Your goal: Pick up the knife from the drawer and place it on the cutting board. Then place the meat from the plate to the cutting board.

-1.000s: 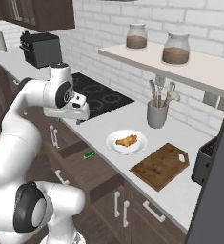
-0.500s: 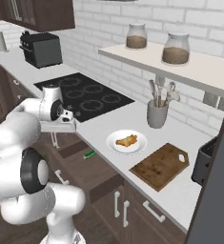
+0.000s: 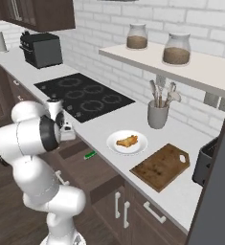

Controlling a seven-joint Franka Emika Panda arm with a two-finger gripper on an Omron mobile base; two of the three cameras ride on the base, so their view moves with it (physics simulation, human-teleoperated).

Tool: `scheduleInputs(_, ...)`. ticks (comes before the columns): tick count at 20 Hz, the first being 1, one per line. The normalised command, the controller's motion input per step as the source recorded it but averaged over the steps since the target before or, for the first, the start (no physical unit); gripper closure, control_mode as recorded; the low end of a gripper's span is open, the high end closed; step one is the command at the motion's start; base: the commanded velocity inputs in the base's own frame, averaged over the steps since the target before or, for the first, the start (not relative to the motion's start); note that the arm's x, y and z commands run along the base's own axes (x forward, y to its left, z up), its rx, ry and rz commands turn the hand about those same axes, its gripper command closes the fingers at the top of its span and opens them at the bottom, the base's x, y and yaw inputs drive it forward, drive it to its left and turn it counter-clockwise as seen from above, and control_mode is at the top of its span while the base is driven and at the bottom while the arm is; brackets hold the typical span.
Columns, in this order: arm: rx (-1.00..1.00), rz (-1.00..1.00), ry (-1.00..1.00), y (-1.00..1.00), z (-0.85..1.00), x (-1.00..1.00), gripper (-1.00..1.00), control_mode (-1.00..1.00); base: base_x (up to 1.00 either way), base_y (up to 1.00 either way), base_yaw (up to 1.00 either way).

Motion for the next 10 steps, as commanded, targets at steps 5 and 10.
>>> scheduleInputs(5, -0.08, 0.11, 0.03, 0.25, -0.66, 0.24, -1.00, -1.00, 0.00, 0.00, 0.00)
scheduleInputs(10, -0.03, 0.04, 0.04, 0.00, -0.55, 0.08, -1.00, -1.00, 0.00, 0.00, 0.00)
